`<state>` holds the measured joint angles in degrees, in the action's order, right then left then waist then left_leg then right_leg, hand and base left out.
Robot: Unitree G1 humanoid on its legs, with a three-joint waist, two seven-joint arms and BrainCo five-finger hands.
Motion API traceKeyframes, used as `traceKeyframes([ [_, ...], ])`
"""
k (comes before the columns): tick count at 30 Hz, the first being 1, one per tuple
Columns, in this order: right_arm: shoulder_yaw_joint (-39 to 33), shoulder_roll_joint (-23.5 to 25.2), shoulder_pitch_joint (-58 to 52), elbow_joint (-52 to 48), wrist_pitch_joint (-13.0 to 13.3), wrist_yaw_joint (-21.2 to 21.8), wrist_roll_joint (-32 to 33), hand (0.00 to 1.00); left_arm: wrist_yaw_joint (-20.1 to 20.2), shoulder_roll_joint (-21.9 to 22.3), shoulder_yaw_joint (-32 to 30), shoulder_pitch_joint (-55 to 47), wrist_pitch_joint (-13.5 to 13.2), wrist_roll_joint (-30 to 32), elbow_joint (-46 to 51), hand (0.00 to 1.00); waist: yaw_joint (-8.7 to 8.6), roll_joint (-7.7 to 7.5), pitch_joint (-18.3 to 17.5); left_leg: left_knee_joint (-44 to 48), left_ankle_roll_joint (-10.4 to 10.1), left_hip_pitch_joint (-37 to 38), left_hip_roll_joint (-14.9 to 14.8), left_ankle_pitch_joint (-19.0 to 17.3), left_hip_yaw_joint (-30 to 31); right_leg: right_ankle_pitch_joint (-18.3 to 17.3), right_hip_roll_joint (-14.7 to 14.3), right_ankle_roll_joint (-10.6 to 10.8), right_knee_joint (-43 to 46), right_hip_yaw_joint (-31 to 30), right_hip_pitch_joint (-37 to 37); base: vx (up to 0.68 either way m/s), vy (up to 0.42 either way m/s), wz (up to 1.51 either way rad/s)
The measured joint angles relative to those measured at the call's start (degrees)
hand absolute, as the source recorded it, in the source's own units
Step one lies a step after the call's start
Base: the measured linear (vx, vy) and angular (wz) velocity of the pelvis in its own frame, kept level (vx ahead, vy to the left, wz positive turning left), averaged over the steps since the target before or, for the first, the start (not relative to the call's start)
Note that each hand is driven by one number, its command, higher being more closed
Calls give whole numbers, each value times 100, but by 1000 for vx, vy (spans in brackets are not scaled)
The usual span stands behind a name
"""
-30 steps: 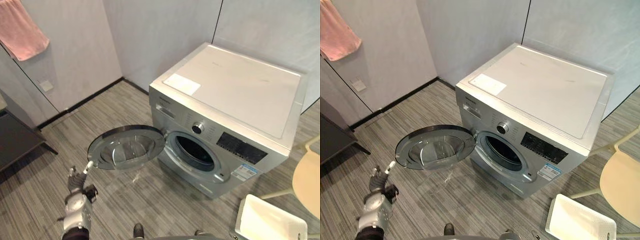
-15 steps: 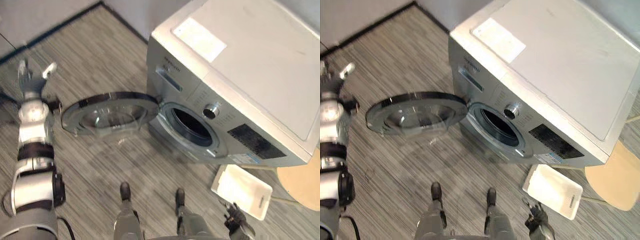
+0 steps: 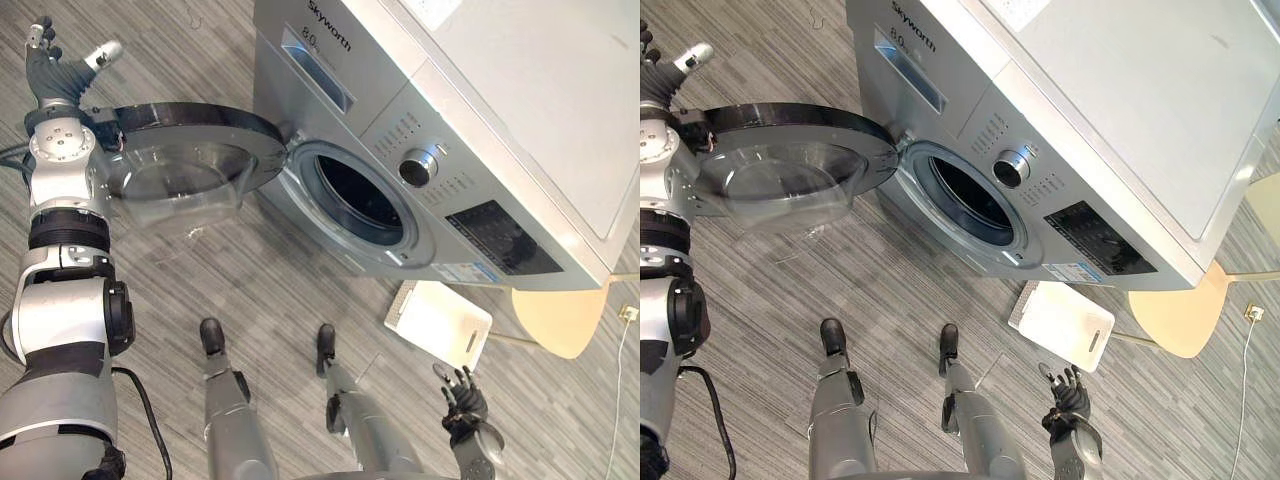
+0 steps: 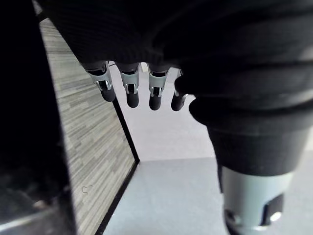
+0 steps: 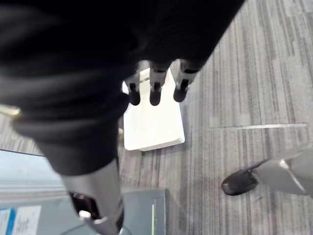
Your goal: Pick up the laundry basket with both hands and put the clothes into the washing machine.
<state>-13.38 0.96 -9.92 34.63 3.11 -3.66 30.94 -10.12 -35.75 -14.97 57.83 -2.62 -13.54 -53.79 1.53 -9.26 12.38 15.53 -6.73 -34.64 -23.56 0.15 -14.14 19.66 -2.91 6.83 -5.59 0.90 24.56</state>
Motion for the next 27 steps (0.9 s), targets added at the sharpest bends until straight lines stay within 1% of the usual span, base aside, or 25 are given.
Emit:
traceKeyframes([
  [1,-2,0,-4,31,-20,1,0,0,10,67,-60,-143,-16,-93,3,0,11,2,1,27,-4,59,-10,-47,-44,-39,5,-42,0,-30,-62,-9,25,-10],
  [2,-20,0,-17,93,-72,-1,-4,0,18,250,-167,-438,-16,-293,2,0,4,-4,-3,96,-19,190,25,-114,-99,-201,28,-186,0,-55,-211,10,1,5],
  [3,-42,-1,-48,128,-126,-6,-11,0,70,478,-235,-750,-15,-546,-4,0,-1,-19,-14,121,-24,334,93,-138,-186,-452,115,-218,12,-51,-348,38,-25,17],
  [4,-66,-2,-59,240,-143,-5,-13,0,194,776,-329,-1124,-33,-717,50,0,16,-55,-48,146,-39,501,208,-159,-300,-906,256,-283,124,-76,-471,44,-42,19],
  [5,-92,-3,-50,297,-179,-6,-43,0,247,917,-326,-1324,-13,-712,18,0,29,-59,-79,150,-43,576,271,-162,-346,-1165,326,-287,177,-84,-514,37,-84,6],
  [6,-164,-22,5,365,-219,-7,-124,0,275,1161,-343,-1698,-6,-719,12,0,57,74,-145,137,-45,650,262,-161,-378,-1221,317,-285,243,-87,-520,12,-103,-7],
  [7,-297,-24,59,515,-240,-7,-236,0,379,1541,-330,-2160,28,-719,-64,0,66,223,-248,41,-56,814,258,-143,-473,-1306,315,-284,323,-94,-563,25,-128,-12],
  [8,-496,-19,125,720,-253,-1,-297,0,463,1898,-263,-2553,42,-685,-156,0,74,321,-307,-143,-92,1099,301,-107,-605,-1357,345,-273,416,-116,-655,31,-97,-4],
  [9,-596,-26,135,820,-261,-2,-361,0,491,2065,-145,-2703,90,-598,-264,0,67,362,-347,-278,-121,1238,351,-62,-638,-1390,370,-267,443,-118,-707,49,-83,5],
  [10,-763,-34,180,1009,-294,-4,-460,0,496,2369,196,-2994,230,-409,-535,0,-21,414,-399,-569,-129,1508,481,34,-659,-1443,429,-256,456,-122,-840,42,-44,8],
  [12,-913,-26,304,1316,-328,5,-489,0,521,2786,645,-3440,395,-39,-857,0,-259,394,-441,-1129,-118,1931,717,250,-697,-1502,507,-241,488,-192,-951,34,-11,-5],
  [13,-998,-21,339,1469,-358,10,-601,0,543,3049,1000,-3627,494,86,-972,0,-379,376,-475,-1542,-91,2171,869,422,-790,-1518,552,-218,522,-276,-946,26,37,-21],
  [14,-1086,-20,335,1602,-365,15,-690,0,624,3242,1404,-3693,547,144,-1031,0,-441,386,-481,-1867,-63,2379,976,580,-904,-1534,592,-184,556,-339,-949,27,49,-24],
  [15,-1134,-15,324,1661,-371,17,-700,0,655,3302,1610,-3689,568,207,-1034,0,-477,389,-483,-1984,-50,2475,1016,648,-977,-1539,605,-167,567,-392,-952,29,74,-30],
  [16,-1161,-15,321,1764,-380,25,-734,0,713,3351,1994,-3666,571,337,-1033,0,-584,398,-488,-2088,-49,2618,1072,747,-1039,-1524,629,-109,574,-481,-1001,26,52,-31],
  [17,-1161,-10,302,1823,-393,37,-787,0,763,3337,2258,-3648,572,426,-1032,0,-676,396,-499,-2089,-61,2734,1109,753,-1135,-1522,660,-105,578,-560,-1063,43,59,-38],
  [18,-1177,-14,241,1839,-417,66,-862,0,763,3348,2493,-3608,570,547,-1028,0,-761,428,-534,-2089,-38,2868,1169,738,-1203,-1519,704,-89,577,-645,-1140,43,45,-30],
  [19,-1216,-14,204,1839,-422,87,-887,0,760,3372,2593,-3572,568,587,-1024,0,-789,461,-559,-2090,-20,2919,1187,726,-1255,-1521,716,-86,578,-697,-1162,57,51,-32],
  [21,-1402,-22,76,1853,-427,126,-906,0,742,3380,2732,-3373,557,664,-988,0,-956,661,-690,-2090,6,2954,1234,686,-1308,-1517,756,-76,548,-750,-1174,62,29,-15],
  [22,-1433,-31,54,1866,-429,125,-906,0,734,3365,2776,-3324,529,664,-977,0,-1017,711,-710,-2091,6,2956,1238,685,-1309,-1517,759,-75,544,-751,-1176,55,3,-2],
  [25,-1663,-94,16,2141,-436,115,-921,0,708,3370,2837,-3143,428,631,-966,0,-1056,874,-739,-2096,-1,3096,1235,679,-1268,-1518,758,-75,491,-724,-1348,50,-16,1],
  [27,-1681,-131,-41,2202,-434,114,-921,0,683,3387,2834,-3163,360,579,-965,0,-1073,906,-733,-2098,-7,3196,1234,655,-1248,-1520,769,-75,417,-679,-1508,23,-8,14],
])
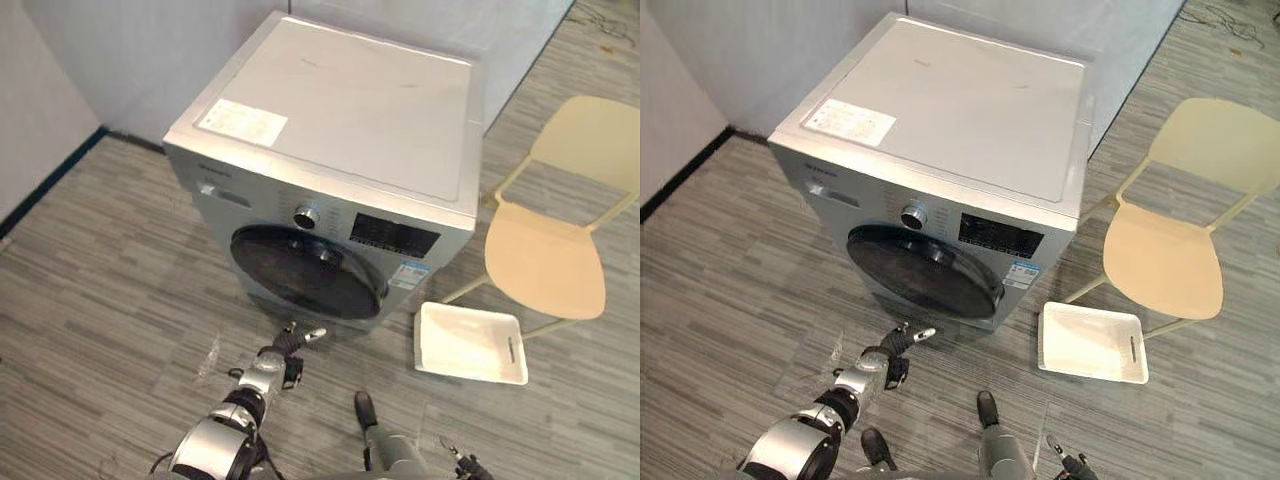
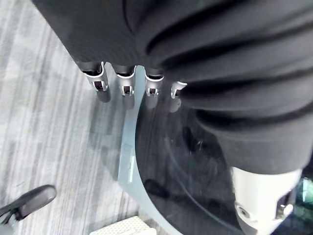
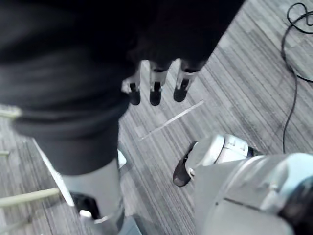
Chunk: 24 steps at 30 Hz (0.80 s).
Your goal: Pick up the laundry basket with both hands and put the clothes into the washing machine.
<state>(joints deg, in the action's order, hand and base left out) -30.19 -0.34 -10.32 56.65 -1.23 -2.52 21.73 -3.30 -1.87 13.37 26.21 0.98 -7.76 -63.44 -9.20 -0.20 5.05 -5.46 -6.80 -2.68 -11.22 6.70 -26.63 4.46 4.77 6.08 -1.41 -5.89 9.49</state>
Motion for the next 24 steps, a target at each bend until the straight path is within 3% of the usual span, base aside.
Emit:
traceKeyframes([
  [3,-194,1,-30,108,-14,1,-14,0,5,-52,-47,-197,-25,-53,-26,0,-121,4,0,-11,2,19,8,-1,156,-43,31,-12,-38,157,-141,-1,0,23],
  [5,-303,-6,-65,159,-18,3,-56,0,29,-118,-145,-424,-22,-26,-114,0,-112,7,2,-34,-11,57,15,-12,171,-58,43,-28,-60,176,-203,-10,1,11],
  [12,-376,-20,-48,379,-48,37,-219,0,91,-362,-1405,-1663,56,491,-467,0,-31,76,-36,-36,-13,103,28,-35,394,-134,83,-2,-75,411,-417,8,-2,17],
  [18,-164,-99,82,465,-37,159,-241,0,191,-328,-2494,-2794,102,632,-473,0,344,202,-159,-37,7,154,109,-48,809,-350,177,34,-8,837,-729,32,5,38],
  [20,-64,-134,190,531,-38,157,-345,0,185,-298,-2929,-2971,96,619,-458,0,418,181,-183,6,49,133,152,-77,962,-502,235,66,158,1021,-759,37,14,50],
  [24,-15,-96,476,531,-34,169,-445,0,164,-309,-3539,-3171,97,555,-436,0,712,-6,-156,399,218,106,338,-337,1263,-846,496,133,504,1319,-941,43,48,46],
])
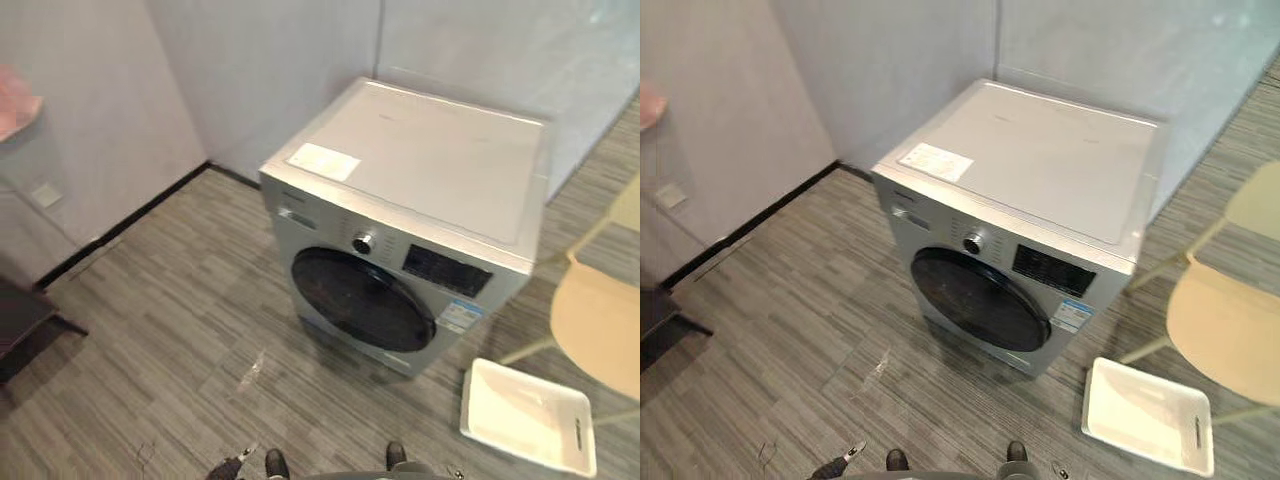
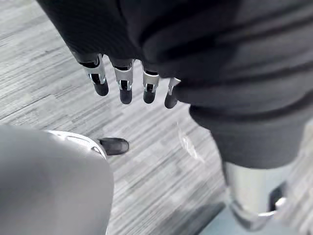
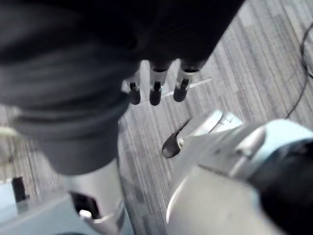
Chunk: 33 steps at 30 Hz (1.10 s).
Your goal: Pick up the laundry basket with both hands and put the clothes into the washing machine.
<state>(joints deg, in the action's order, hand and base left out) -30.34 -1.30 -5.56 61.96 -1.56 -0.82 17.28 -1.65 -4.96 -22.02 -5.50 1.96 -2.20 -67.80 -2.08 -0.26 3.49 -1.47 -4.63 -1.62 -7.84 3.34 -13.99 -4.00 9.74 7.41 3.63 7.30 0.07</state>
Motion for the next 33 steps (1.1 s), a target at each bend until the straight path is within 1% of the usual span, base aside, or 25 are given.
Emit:
traceKeyframes([
  [2,-3,-3,106,-7,0,0,-2,0,-1,16,-122,-137,4,-120,22,0,63,-73,-3,332,78,-121,113,-255,60,-193,155,55,142,51,-33,49,95,29],
  [4,-1,32,217,-9,-2,-4,0,0,0,33,-130,-234,8,-227,25,0,77,-132,-2,908,260,-334,287,-588,143,-469,373,39,322,74,-43,128,123,49],
  [5,-3,19,226,-7,-5,-10,2,0,0,19,-106,-221,7,-281,29,0,97,-158,-4,1583,464,-656,392,-891,112,-545,583,72,494,220,-45,168,186,58],
  [6,-2,16,211,-6,-8,-13,5,0,-4,12,-76,-219,7,-311,30,0,88,-159,-5,1952,560,-807,431,-1091,35,-571,726,103,579,337,-97,242,265,83],
  [7,39,-25,156,-16,-27,-14,11,0,-23,59,3,-206,6,-383,49,0,57,-45,40,2362,498,-950,386,-1515,2,-597,742,231,1199,394,-122,154,211,87],
  [8,168,-1,133,-90,-51,-19,14,0,-73,106,69,-211,12,-420,98,0,76,-23,52,2580,560,-946,417,-1757,178,-505,803,-44,2446,107,351,207,263,86],
  [9,249,66,117,-141,-74,-23,15,0,-97,85,199,-216,12,-436,170,0,76,-40,55,2595,613,-902,457,-1817,305,-279,790,-388,3114,-133,646,208,227,87],
  [10,376,185,89,-302,-73,-28,25,0,-102,-9,396,-212,9,-442,339,0,49,-17,114,2571,692,-749,489,-1908,547,215,661,-786,4210,-666,1174,271,196,86],
  [12,614,298,113,-418,-94,-23,43,0,-112,-108,413,-160,-6,-452,565,0,66,-281,171,2584,782,-591,558,-2023,876,-207,82,-380,5262,-1349,1712,338,97,93],
  [13,673,367,100,-498,-93,-37,65,0,-112,-155,399,-92,-7,-464,605,0,68,-366,175,2565,797,-520,581,-2065,1118,-484,-352,-288,5435,-1521,1971,413,66,107],
  [14,667,396,56,-554,-76,-53,116,0,-113,-145,399,14,-2,-503,605,0,53,-371,174,2515,785,-439,609,-2097,1344,-681,-666,-162,5278,-1554,2176,352,35,107],
  [16,652,409,-25,-607,-81,-72,262,0,-116,-7,396,202,-3,-504,602,0,-4,-347,185,2279,801,-184,769,-2105,1784,-783,-961,-12,4482,-1546,2341,409,-6,134],
  [18,531,416,-74,-674,-77,-100,313,0,-121,173,367,329,-26,-489,603,0,-25,-289,182,2075,830,121,854,-2141,2180,-751,-1154,-63,3314,-1577,2330,532,-68,128],
  [20,536,394,-111,-663,-74,-148,322,0,-113,280,266,327,-63,-486,609,0,-19,-239,170,1781,775,515,859,-2171,2543,-535,-1286,-345,2301,-1605,2304,477,-138,112],
  [21,558,391,-105,-666,-72,-154,347,0,-109,370,120,325,-67,-485,650,0,-39,-248,166,1735,693,673,893,-2224,2750,-330,-1233,-472,1942,-1626,2283,625,-263,153],
  [22,557,392,-125,-659,-75,-156,358,0,-105,407,79,320,-68,-479,655,0,-44,-277,150,1750,635,813,911,-2306,2916,18,-1133,-490,1843,-1586,2242,629,-287,159],
  [23,533,333,-126,-643,-79,-157,355,0,-105,491,-24,328,-67,-436,645,0,-68,-230,114,1777,578,958,830,-2351,3061,199,-1093,-460,2067,-1332,2176,529,-267,138],
  [25,561,209,47,-629,-54,-152,320,0,-104,712,-179,214,-62,-388,657,0,-27,168,-19,2020,428,866,478,-2261,3089,-226,-1202,-726,2262,-832,2096,501,-269,91],
  [26,561,187,100,-639,-52,-149,286,0,-105,701,-262,201,-52,-386,652,0,-36,216,-49,2114,377,817,432,-2225,3090,-286,-1228,-797,2271,-764,2072,449,-271,47],
  [27,567,188,206,-665,-55,-160,282,0,-115,728,-345,199,-31,-391,653,0,-35,254,-55,2537,114,669,377,-2067,3070,-350,-1309,-892,2186,-659,1902,462,-313,36],
  [28,573,228,243,-680,-52,-163,286,0,-112,706,-341,204,-27,-400,677,0,-37,249,-44,3285,-140,410,380,-1789,3006,-372,-1373,-933,1973,-567,1590,432,-307,36],
  [29,606,260,251,-689,-50,-168,289,0,-110,698,-337,201,-26,-402,705,0,-30,236,-31,3935,-240,193,358,-1496,2822,-388,-1407,-991,1790,-538,1303,323,-246,25],
  [30,617,270,260,-690,-46,-171,290,0,-110,685,-337,194,-26,-403,732,0,-14,229,-22,4354,-282,35,296,-1415,2650,-394,-1428,-1013,1690,-535,1126,339,-190,33],
  [31,793,338,476,-650,26,-281,369,0,-181,784,-203,219,-69,-504,831,0,-13,270,41,4713,45,-690,-187,-1787,718,-386,-1334,-1036,1077,-444,183,268,-115,23],
  [33,875,350,534,-619,22,-294,488,0,-248,839,-214,221,-68,-505,869,0,-1,338,56,3109,117,-523,-191,-1562,495,-459,-1330,-948,1157,-457,264,112,57,12],
])
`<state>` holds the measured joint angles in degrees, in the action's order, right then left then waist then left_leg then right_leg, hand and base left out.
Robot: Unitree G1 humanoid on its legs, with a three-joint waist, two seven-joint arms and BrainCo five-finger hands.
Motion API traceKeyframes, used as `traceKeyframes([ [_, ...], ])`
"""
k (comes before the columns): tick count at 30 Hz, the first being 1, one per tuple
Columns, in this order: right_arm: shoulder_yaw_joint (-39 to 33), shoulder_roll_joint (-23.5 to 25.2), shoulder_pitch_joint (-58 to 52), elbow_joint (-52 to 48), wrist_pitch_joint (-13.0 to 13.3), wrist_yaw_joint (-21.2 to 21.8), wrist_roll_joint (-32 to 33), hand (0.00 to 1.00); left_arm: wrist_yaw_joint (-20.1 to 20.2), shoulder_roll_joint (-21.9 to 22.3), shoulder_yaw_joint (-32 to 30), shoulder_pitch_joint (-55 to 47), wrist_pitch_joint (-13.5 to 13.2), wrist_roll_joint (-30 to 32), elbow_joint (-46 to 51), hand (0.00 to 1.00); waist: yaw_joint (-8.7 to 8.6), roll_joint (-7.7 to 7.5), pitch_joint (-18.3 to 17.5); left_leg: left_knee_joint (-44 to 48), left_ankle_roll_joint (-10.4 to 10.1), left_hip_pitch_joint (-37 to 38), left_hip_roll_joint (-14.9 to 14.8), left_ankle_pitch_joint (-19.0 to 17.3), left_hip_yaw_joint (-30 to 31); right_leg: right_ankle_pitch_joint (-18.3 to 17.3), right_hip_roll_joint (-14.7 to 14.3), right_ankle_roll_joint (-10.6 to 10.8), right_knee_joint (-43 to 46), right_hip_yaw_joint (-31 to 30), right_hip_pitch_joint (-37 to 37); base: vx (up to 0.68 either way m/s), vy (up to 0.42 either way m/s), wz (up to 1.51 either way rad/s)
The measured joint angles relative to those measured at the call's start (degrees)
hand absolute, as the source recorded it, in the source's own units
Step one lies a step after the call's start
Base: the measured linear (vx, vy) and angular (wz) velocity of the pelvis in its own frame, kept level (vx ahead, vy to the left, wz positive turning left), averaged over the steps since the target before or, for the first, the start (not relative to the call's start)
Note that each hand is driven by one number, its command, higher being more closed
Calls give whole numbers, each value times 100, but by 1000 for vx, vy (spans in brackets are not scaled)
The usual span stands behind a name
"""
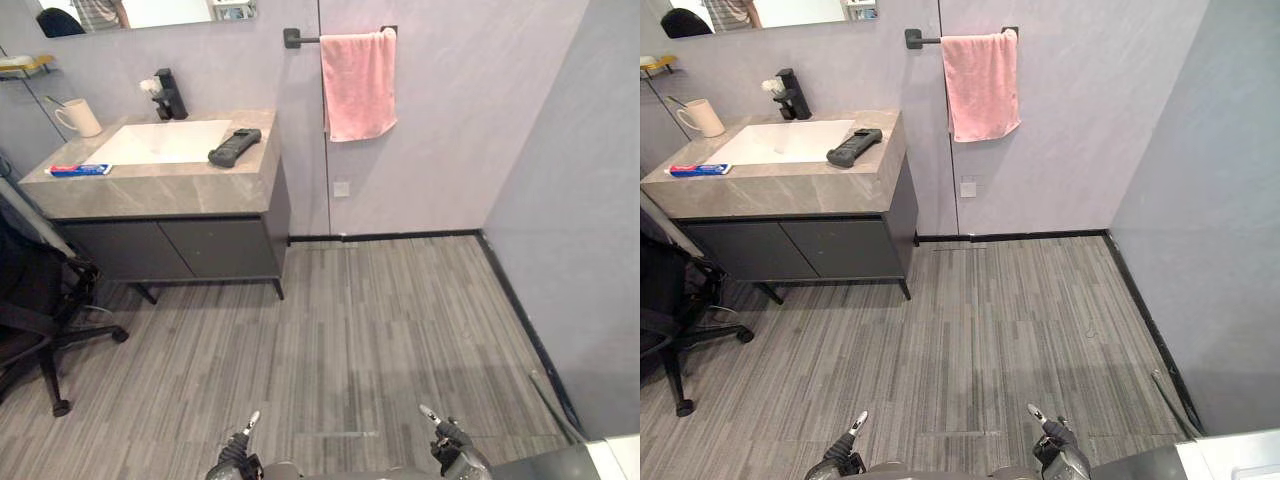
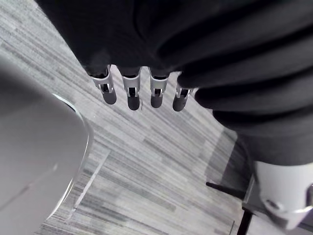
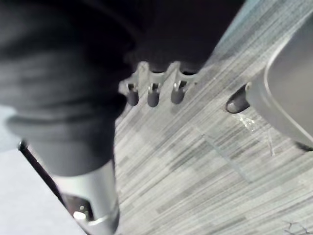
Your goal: Pick up the laundry basket with both hands and put the clothes into the washing machine.
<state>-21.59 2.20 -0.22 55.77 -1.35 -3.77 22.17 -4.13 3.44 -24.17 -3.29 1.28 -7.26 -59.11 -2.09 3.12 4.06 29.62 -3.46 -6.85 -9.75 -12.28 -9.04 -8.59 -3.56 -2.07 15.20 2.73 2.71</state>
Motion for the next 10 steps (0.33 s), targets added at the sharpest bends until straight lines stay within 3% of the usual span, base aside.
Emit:
traceKeyframes([
  [4,-76,92,-58,38,43,-7,16,0,-26,-40,-2,56,1,22,-36,0,-10,-139,22,-1153,72,405,279,20,-148,33,195,132,18,48,73,9,143,15],
  [5,-91,116,-54,148,51,-3,-9,0,-32,-93,4,57,1,56,-52,0,-1,-258,-22,-1514,158,556,417,210,-212,56,309,166,-5,36,68,-43,151,13],
  [6,-100,117,-72,262,49,9,-30,0,-37,-160,16,81,8,133,-198,0,-19,-285,-54,-1959,211,783,575,428,-249,108,408,226,-130,6,5,-49,160,-3],
  [10,-293,32,-155,388,37,19,-226,0,-40,-191,194,98,10,286,-348,0,-25,-289,-182,-2477,269,989,711,677,-376,304,461,306,-416,-134,-68,-61,81,-14],
])
